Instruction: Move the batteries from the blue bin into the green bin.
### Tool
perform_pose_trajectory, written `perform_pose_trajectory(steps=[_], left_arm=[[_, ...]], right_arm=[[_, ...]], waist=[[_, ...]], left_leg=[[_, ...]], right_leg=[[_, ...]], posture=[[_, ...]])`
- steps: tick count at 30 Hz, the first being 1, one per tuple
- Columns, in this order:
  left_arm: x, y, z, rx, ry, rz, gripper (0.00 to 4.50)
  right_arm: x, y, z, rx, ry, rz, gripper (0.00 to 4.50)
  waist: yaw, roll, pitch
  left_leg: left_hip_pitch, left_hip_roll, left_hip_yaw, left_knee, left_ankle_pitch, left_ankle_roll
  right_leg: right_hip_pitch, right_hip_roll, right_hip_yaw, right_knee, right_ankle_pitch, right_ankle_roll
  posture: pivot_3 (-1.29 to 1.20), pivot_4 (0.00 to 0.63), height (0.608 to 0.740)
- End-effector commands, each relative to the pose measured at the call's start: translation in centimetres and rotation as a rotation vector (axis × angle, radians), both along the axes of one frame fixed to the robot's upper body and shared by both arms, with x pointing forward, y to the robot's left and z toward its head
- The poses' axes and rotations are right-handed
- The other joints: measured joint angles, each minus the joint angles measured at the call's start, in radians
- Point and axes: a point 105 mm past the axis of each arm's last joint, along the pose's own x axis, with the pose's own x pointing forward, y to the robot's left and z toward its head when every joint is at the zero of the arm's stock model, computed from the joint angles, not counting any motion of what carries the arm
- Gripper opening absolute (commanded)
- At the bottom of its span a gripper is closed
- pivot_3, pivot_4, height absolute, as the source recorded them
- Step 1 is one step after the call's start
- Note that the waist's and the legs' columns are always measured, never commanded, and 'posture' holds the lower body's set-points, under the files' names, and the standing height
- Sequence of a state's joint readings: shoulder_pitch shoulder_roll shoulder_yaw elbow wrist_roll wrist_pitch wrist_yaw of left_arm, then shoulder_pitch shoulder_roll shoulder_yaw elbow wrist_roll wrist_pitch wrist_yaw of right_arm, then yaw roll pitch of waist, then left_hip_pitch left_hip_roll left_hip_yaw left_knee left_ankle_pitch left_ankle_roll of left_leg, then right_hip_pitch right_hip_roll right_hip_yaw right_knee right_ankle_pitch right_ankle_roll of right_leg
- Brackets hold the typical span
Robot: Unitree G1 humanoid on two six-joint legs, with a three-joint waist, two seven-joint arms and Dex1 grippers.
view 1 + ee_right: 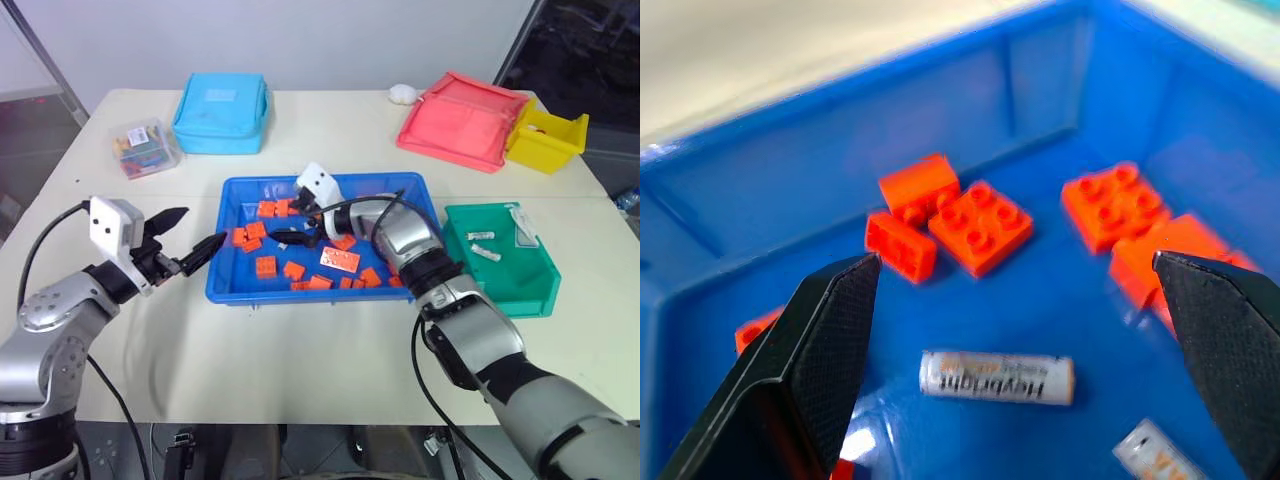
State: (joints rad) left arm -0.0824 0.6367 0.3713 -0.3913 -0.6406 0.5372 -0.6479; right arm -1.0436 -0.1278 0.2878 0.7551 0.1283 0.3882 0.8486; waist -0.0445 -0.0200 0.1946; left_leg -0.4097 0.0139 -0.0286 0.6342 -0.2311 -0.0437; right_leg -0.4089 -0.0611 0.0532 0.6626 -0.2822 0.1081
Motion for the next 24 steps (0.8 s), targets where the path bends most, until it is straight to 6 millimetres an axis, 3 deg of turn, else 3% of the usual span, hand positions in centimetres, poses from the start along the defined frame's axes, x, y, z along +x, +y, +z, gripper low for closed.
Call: perform_pose_trajectory(steps=[1,17,24], left_arm=[[-0.5,-0.1,1.3,0.006,-0.058,0.007,4.5],[-0.7,-0.2,1.1,0.007,-0.061,0.03,4.5],[-0.7,-0.1,1.1,0.005,-0.066,0.043,4.5]], right_arm=[[0.1,0.5,1.0,0.006,-0.023,0.021,4.47],[-0.9,1.1,-2.0,-0.052,0.055,0.038,4.47],[-0.6,0.4,-3.4,-0.129,0.05,0.014,4.47]], waist=[[0.0,0.0,0.0],[-0.001,0.0,0.0],[-0.001,0.0,0.0]], left_leg=[[0.0,0.0,0.0,0.0,0.0,0.0],[0.0,0.0,0.0,-0.001,0.0,0.0],[0.001,0.0,0.0,-0.001,0.0,0.0]], right_leg=[[0.0,0.0,0.0,0.0,0.0,0.0],[0.0,0.001,0.0,0.0,0.0,0.0],[0.0,0.001,0.0,0.0,0.0,0.0]], posture=[[0.0,0.15,0.74],[0.0,0.15,0.74],[0.0,0.15,0.74]])
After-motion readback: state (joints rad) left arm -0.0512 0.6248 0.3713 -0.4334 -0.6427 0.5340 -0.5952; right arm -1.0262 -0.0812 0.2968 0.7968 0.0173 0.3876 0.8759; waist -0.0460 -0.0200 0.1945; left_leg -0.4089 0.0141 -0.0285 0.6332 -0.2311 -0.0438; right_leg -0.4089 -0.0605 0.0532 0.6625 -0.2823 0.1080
